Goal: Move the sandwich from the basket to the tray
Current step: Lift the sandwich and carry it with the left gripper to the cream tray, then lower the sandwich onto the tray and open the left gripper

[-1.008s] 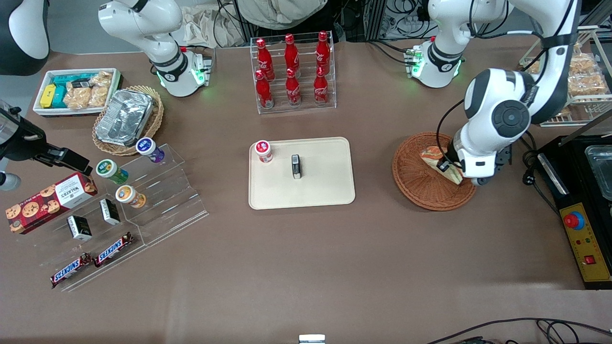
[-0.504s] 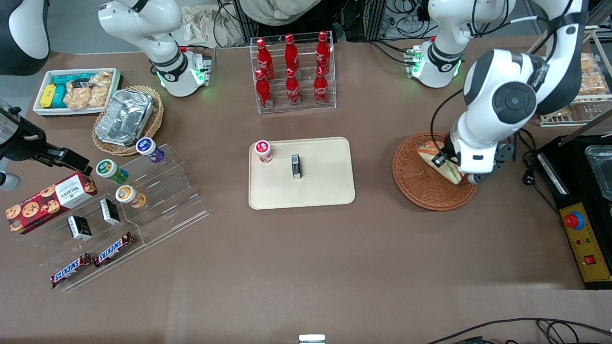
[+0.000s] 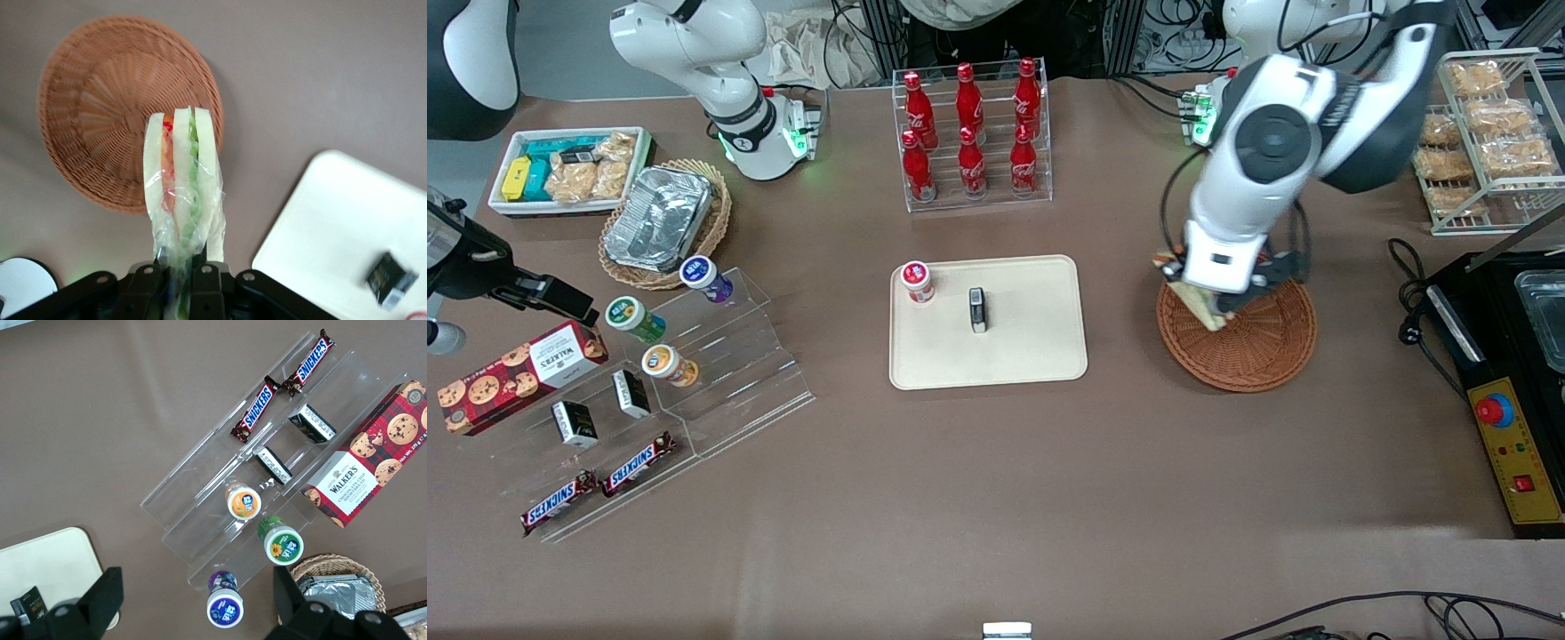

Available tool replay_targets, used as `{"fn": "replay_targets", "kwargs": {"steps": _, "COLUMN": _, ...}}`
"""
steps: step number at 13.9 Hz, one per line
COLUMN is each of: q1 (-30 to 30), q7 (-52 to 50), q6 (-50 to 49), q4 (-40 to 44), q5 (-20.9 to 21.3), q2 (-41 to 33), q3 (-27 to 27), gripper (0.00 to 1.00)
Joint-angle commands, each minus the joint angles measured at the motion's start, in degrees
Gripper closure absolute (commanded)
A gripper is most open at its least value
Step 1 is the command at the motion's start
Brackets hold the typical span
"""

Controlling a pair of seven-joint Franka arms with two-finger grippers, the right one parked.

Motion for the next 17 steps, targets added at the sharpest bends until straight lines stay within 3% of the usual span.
{"fn": "replay_targets", "kwargs": {"steps": 1, "q1": -0.46, "q7": -0.40, "q6": 3.88, "q4": 0.80, "q5": 0.53, "q2": 3.82, "q3": -3.30, "gripper": 1.00}}
{"fn": "replay_targets", "kwargs": {"steps": 8, "q1": -10.55, "q7": -0.23, "q6": 18.73, "q4": 0.27, "q5": 1.32, "q2": 12.78, "q3": -2.88, "gripper": 0.96}}
{"fn": "replay_targets", "kwargs": {"steps": 13, "q1": -14.35, "q7": -0.05, "q6": 24.73, "q4": -1.58, "q5": 14.48, "q2": 19.81, "q3": -2.08, "gripper": 0.99}}
{"fn": "replay_targets", "kwargs": {"steps": 17, "q1": -14.44, "q7": -0.05, "q6": 27.98, "q4": -1.67, "q5": 16.52, "q2": 22.98, "q3": -2.08, "gripper": 0.96}}
